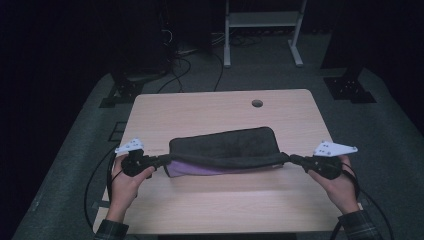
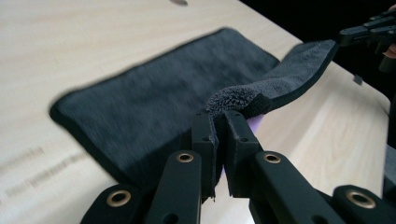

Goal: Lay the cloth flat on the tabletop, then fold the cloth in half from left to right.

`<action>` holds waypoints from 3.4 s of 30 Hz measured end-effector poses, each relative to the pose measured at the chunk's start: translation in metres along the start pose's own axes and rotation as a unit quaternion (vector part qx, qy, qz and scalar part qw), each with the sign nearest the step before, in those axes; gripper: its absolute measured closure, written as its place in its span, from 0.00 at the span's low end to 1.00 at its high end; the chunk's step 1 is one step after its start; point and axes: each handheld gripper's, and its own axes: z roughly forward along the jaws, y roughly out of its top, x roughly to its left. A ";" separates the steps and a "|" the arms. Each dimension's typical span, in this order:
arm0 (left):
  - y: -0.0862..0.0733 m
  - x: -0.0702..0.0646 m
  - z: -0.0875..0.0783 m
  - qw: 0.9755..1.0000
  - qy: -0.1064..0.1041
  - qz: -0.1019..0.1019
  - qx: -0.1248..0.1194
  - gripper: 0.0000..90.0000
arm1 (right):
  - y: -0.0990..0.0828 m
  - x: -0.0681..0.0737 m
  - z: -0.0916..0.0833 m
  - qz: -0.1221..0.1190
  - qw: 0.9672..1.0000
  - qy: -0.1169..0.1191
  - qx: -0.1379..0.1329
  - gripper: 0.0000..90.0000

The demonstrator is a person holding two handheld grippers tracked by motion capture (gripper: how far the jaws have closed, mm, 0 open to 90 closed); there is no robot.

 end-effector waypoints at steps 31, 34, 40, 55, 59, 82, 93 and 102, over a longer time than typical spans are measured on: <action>-0.081 -0.025 -0.022 0.993 -0.015 -0.021 0.119 0.86 | -0.061 0.061 -0.034 -0.017 0.994 0.084 0.071 0.99; -0.078 -0.027 -0.023 0.994 -0.016 -0.017 0.110 0.79 | -0.060 0.060 -0.031 -0.017 0.994 0.089 0.066 0.88; -0.073 -0.026 -0.022 0.996 -0.006 -0.006 0.093 0.65 | -0.057 0.054 -0.026 -0.008 0.996 0.077 0.054 0.67; -0.055 -0.004 0.004 0.994 0.082 0.013 0.070 0.34 | -0.046 0.001 0.017 0.022 0.998 -0.024 0.060 0.38; -0.050 0.004 0.013 0.993 0.097 0.015 0.071 0.30 | -0.049 -0.012 0.029 0.043 0.995 -0.044 0.082 0.35; -0.046 0.023 0.051 0.978 0.175 0.044 0.103 0.29 | -0.060 -0.031 0.033 0.072 0.990 -0.083 0.087 0.29; -0.049 0.020 0.051 0.979 0.181 0.043 0.077 0.62 | -0.060 -0.031 0.033 0.072 0.990 -0.083 0.087 0.29; -0.049 0.022 0.053 0.984 0.164 0.006 0.062 0.94 | -0.061 -0.030 0.033 0.070 0.990 -0.083 0.087 0.29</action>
